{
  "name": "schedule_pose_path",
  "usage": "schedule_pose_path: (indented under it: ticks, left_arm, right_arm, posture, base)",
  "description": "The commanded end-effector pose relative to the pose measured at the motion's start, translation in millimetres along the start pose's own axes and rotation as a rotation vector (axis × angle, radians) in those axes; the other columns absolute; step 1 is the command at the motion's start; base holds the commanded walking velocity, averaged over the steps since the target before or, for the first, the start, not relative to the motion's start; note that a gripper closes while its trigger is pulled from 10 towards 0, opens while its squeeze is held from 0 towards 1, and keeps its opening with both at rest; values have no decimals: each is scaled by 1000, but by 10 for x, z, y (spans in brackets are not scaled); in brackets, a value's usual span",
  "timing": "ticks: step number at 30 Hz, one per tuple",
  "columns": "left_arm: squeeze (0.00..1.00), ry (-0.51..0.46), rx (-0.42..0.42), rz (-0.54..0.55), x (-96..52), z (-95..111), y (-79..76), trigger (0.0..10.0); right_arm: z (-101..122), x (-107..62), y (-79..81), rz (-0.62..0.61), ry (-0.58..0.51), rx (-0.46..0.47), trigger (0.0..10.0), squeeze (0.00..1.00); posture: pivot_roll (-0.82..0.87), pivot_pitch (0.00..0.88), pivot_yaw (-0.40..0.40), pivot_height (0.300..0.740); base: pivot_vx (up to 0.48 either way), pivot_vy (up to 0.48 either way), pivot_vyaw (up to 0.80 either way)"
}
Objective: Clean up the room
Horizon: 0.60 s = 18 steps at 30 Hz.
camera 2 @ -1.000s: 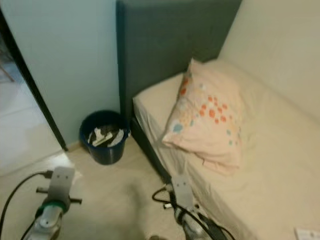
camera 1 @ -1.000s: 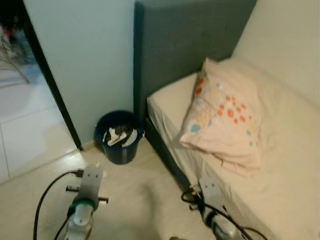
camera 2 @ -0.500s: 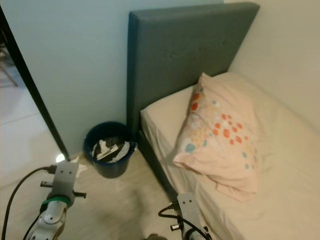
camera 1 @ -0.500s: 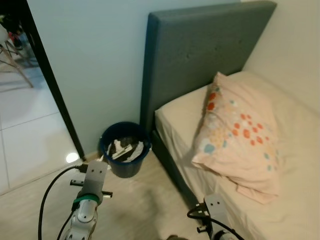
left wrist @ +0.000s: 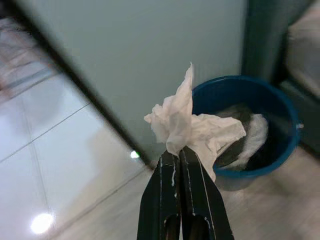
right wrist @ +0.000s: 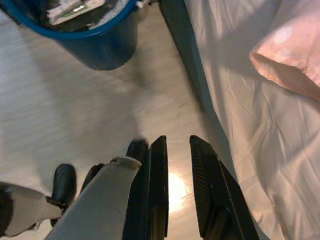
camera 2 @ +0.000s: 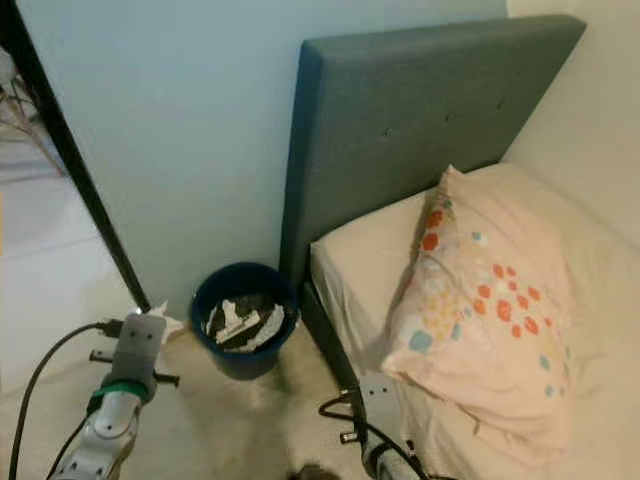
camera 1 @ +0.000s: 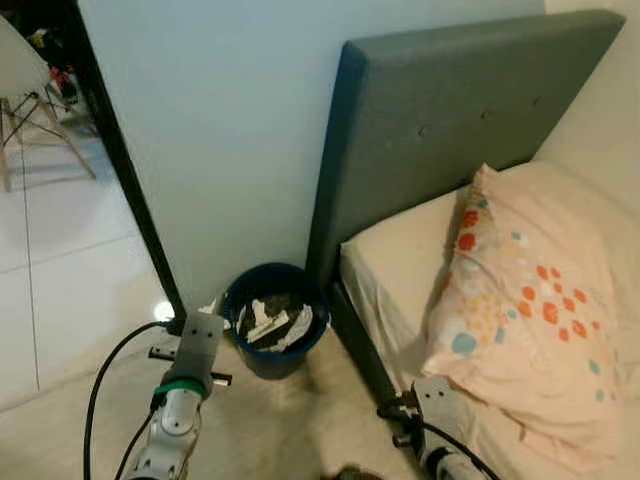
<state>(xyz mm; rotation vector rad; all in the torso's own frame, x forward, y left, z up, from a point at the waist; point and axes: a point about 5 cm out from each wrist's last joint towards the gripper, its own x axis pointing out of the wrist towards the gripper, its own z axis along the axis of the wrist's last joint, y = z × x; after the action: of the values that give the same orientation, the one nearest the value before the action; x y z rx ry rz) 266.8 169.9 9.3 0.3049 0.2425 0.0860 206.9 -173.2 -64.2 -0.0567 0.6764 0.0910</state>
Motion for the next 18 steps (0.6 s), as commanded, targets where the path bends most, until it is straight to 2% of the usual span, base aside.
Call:
schedule_pose_path:
  ticks: [1, 5, 18]
  left_arm:
    - [0, 1, 2, -34, -6, 5, -87, 10000]
    - [0, -1, 3, -39, -5, 11, -99, 10000]
    - [0, -2, 19, -48, 2, 3, -87, 10000]
  right_arm:
    - [-63, -31, -69, -29, 20, 16, 10000, 0]
    - [-67, -33, -71, -32, 21, 14, 10000, 0]
    - [-13, -11, -61, -30, 3, 4, 10000, 0]
  posture:
    - [-56, 13, -24, 740]
    - [-56, 13, -23, 740]
    - [-53, 6, -17, 740]
  base:
    - [326, 0, -781]
    - [326, 0, -781]
    - [314, 0, 0]
